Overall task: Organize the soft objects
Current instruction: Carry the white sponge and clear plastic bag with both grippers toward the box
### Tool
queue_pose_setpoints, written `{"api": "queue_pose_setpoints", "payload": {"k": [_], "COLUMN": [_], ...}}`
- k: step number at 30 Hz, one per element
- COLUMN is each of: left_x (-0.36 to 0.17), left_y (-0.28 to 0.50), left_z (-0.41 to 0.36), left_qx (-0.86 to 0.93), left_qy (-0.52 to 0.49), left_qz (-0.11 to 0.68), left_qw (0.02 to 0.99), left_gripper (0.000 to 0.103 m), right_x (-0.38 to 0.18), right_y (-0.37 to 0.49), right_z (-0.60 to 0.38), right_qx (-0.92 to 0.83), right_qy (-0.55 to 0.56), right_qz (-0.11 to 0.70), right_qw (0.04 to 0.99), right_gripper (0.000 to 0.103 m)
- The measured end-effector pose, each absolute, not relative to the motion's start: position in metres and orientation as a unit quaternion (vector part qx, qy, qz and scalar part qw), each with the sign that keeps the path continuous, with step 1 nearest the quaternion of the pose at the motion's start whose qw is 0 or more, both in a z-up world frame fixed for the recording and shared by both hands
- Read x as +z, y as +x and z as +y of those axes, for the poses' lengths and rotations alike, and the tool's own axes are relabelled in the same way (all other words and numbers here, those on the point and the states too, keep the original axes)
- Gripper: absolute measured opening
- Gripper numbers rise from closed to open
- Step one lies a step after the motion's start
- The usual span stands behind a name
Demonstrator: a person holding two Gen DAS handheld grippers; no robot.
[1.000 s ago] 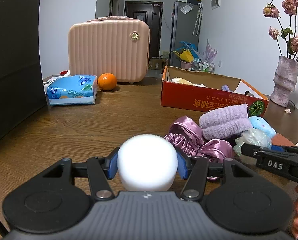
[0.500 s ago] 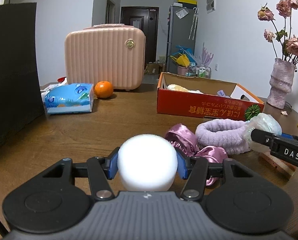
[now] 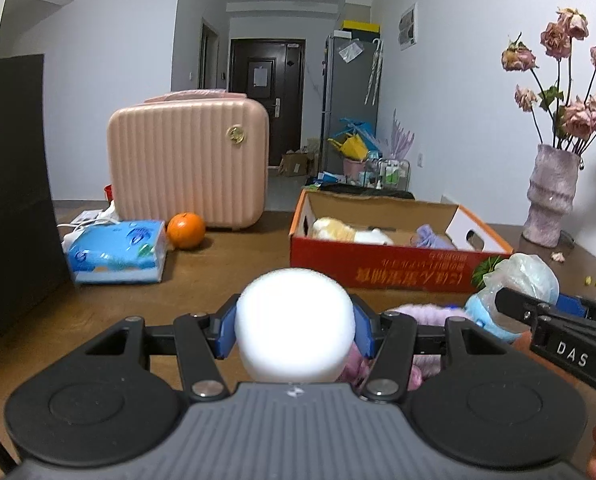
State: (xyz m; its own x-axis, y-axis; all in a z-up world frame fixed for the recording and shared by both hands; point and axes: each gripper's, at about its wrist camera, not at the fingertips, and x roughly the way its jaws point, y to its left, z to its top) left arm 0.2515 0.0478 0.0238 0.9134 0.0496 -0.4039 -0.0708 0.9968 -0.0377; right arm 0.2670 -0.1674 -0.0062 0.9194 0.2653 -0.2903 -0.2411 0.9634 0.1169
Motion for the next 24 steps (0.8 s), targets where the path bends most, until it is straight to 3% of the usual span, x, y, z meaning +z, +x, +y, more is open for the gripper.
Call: {"api": "queue_pose_setpoints", "payload": {"k": [24], "left_x": [0.055], "left_y": [0.332], "left_z": [0.019], "left_qx": [0.015], "left_qy": [-0.044], "left_qz": [0.175], "left_qw": [0.984], "left_gripper": [0.056], "right_x": [0.033], "right_y": [0.340], "right_z": [-0.190], "right_qx": [0.088], "right_qy": [0.046], "right_qz": [0.077], "right_qw": [0.992], "right_gripper": [0.039]}}
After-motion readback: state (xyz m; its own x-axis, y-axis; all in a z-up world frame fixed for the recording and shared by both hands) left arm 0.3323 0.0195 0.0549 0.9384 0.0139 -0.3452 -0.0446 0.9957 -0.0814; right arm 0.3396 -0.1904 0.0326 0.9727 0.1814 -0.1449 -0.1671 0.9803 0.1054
